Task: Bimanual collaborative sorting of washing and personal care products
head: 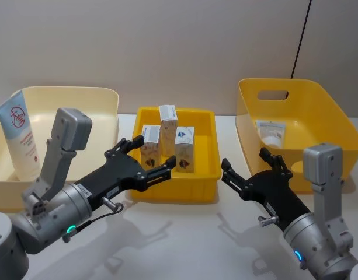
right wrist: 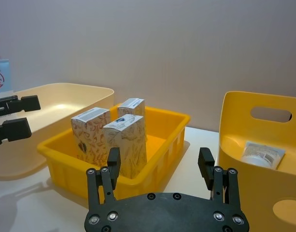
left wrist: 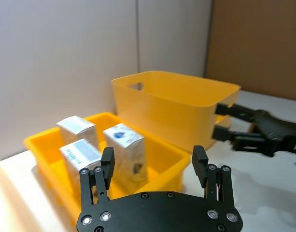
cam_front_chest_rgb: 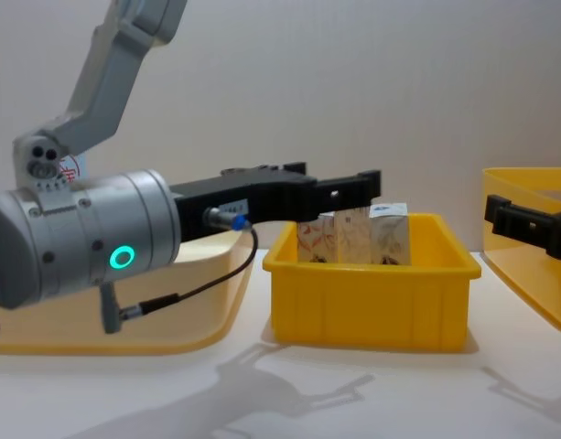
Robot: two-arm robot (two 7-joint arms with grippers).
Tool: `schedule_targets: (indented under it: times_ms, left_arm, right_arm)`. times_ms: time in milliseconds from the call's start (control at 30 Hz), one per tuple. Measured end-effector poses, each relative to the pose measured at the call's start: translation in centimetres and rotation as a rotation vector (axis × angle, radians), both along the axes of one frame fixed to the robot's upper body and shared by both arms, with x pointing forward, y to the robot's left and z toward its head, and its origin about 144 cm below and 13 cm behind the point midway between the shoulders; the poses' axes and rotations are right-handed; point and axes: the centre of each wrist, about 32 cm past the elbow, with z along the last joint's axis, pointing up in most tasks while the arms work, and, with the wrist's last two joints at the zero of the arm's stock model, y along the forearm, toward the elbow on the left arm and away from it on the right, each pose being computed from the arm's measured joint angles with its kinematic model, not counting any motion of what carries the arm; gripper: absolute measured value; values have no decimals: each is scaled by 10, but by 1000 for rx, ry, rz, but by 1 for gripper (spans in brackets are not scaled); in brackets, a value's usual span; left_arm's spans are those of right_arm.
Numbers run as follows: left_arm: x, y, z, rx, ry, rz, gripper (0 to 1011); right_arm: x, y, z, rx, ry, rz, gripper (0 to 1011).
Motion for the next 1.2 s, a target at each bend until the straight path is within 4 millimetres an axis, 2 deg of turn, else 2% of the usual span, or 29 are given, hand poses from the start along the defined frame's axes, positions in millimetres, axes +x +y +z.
schedule_targets:
  times_ms: [833, 1200]
  left_arm:
    - [-25, 11, -16, 153, -113, 349, 1002]
    - [-33, 14, -20, 188, -155, 442, 1002]
  right_arm:
    - [0, 0, 0, 0, 0, 0, 1001]
    - [3, 0, 1, -1, -3, 16, 1001]
